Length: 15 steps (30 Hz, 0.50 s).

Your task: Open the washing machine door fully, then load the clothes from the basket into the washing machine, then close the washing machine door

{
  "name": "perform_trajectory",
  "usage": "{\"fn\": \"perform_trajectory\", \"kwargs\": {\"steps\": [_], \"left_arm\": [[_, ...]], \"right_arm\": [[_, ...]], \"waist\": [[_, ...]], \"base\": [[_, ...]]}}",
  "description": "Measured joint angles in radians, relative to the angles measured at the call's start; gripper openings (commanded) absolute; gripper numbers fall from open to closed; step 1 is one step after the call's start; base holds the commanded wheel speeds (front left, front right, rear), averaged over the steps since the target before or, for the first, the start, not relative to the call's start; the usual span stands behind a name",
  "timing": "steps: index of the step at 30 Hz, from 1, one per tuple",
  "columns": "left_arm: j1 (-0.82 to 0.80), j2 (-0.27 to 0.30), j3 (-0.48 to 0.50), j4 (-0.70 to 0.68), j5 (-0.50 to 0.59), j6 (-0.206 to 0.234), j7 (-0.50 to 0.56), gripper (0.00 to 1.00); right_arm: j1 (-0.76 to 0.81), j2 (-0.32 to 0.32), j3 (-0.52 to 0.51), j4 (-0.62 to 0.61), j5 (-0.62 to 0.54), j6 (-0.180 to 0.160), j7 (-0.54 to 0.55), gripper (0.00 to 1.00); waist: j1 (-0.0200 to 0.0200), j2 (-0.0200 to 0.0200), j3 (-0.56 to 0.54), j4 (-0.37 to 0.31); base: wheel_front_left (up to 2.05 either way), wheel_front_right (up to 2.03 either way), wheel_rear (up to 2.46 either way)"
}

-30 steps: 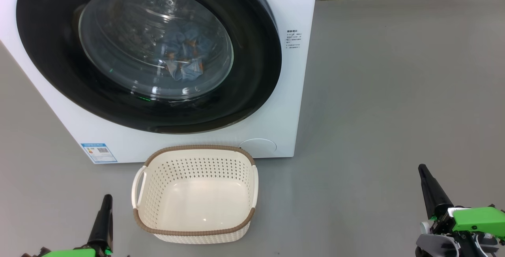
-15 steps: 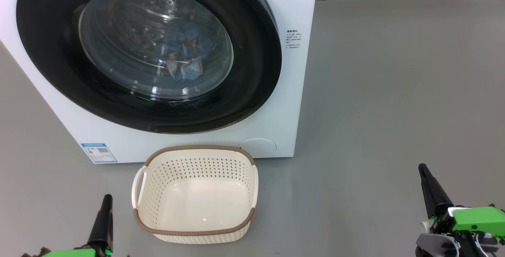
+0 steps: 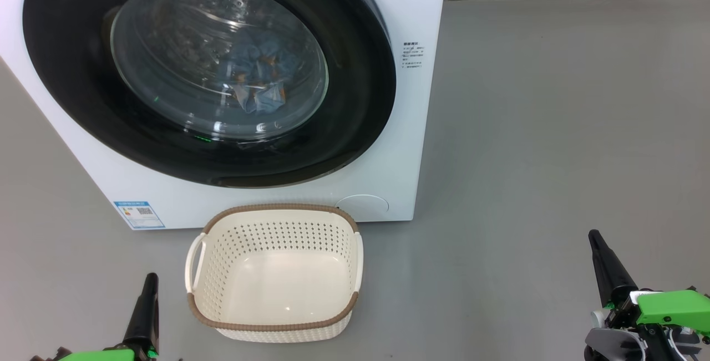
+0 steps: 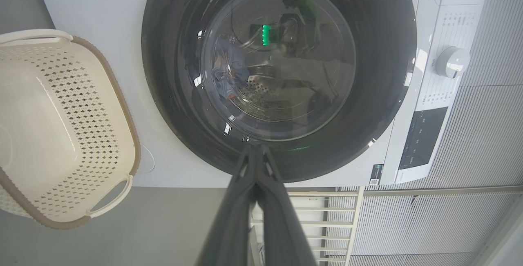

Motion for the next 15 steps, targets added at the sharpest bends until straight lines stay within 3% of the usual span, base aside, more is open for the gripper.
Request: {"fn": "perform_trajectory", "kwargs": {"steps": [15], "left_arm": [[0.000, 0.000, 0.000, 0.000, 0.000, 0.000, 0.000, 0.00]], "right_arm": [[0.000, 0.000, 0.000, 0.000, 0.000, 0.000, 0.000, 0.00]], "waist": [[0.0000, 0.0000, 0.000, 0.000]], "base": [[0.00, 0.00, 0.00]]}}
